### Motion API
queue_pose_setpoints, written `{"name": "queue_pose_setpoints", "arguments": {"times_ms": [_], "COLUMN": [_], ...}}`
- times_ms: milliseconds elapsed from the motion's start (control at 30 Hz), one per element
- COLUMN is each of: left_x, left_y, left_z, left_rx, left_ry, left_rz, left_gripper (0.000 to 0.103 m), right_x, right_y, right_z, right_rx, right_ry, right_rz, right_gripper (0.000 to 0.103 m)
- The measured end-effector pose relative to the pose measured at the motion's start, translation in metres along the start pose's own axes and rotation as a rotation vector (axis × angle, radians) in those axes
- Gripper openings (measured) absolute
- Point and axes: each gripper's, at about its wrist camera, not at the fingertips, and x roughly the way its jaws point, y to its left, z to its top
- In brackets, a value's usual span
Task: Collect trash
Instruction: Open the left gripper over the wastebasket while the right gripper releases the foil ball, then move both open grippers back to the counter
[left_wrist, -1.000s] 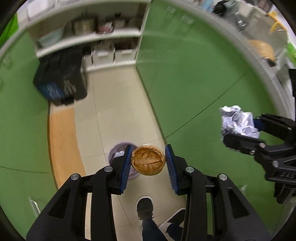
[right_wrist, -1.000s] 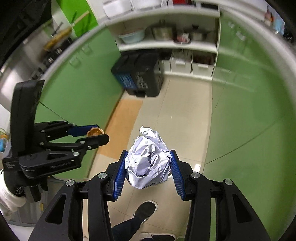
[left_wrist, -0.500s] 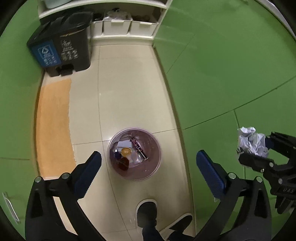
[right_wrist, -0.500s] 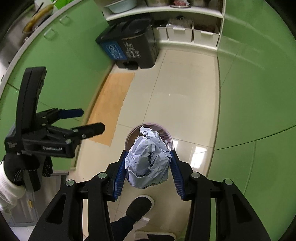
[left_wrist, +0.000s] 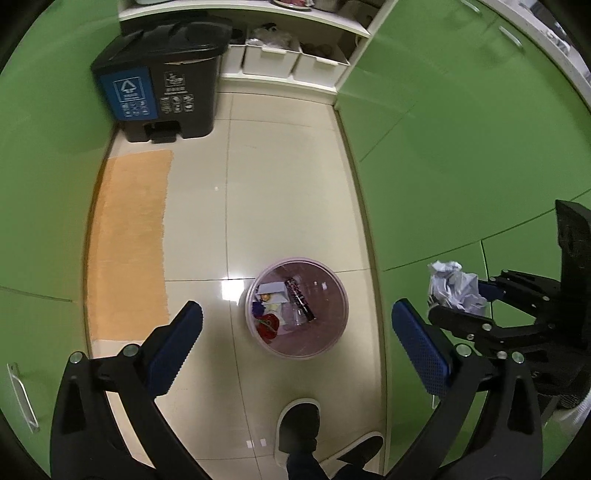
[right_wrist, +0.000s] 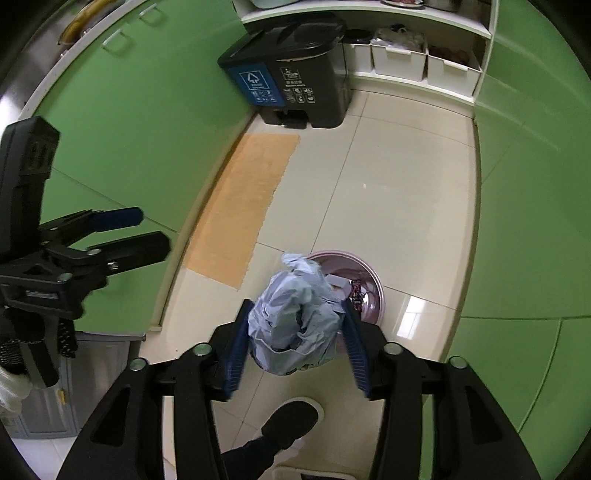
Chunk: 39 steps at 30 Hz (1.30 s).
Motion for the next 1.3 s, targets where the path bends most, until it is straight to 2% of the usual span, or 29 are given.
{"name": "queue_pose_setpoints", "arguments": {"times_ms": [33, 67, 100, 367, 533, 667, 833, 1000, 1167, 1300], "left_x": [-0.001, -0.002, -0.002, -0.022, -0.056, -0.100, -0.158, -0.231, -0.288, -0.318], "left_y": [0.002, 0.005, 0.006, -0.009, -0.040, -0.074, -0.122, -0.191, -0.269, -0.337], "left_z": [-0.001, -0.002, -0.002, -0.006, 0.000, 0.006, 0.006, 0.004, -0.001, -0.006], "left_rx": [-0.004, -0.005, -0.004, 0.012, 0.072, 0.120, 0.182, 0.259, 0.378, 0.487], "left_ry": [0.000, 0.002, 0.004, 0.018, 0.017, -0.005, -0.024, -0.051, -0.080, -0.099], "left_rz": [0.002, 0.005, 0.006, -0.003, -0.012, -0.031, -0.063, -0.116, -0.181, -0.240], "left_gripper": [0.100, 0.100, 0.100, 0.100, 0.100, 0.100, 0.100, 0.100, 0.100, 0.100], "right_x": [0.004, 0.005, 0.005, -0.017, -0.064, -0.113, -0.201, -0.318, -0.427, -0.503], "right_y": [0.000, -0.001, -0.001, -0.004, -0.007, -0.002, 0.013, 0.023, 0.009, -0.014], "right_z": [0.001, 0.000, 0.000, -0.008, -0.017, -0.028, -0.048, -0.079, -0.127, -0.185], "right_rx": [0.002, 0.005, 0.012, 0.072, 0.121, 0.145, 0.174, 0.231, 0.318, 0.409], "right_ry": [0.002, -0.002, -0.010, 0.011, -0.014, -0.047, -0.123, -0.244, -0.372, -0.454], "right_rz": [-0.001, -0.004, -0.013, -0.042, -0.054, -0.058, -0.052, -0.065, -0.132, -0.237], "right_gripper": [0.064, 0.085, 0.096, 0.097, 0.097, 0.097, 0.097, 0.097, 0.097, 0.097]}}
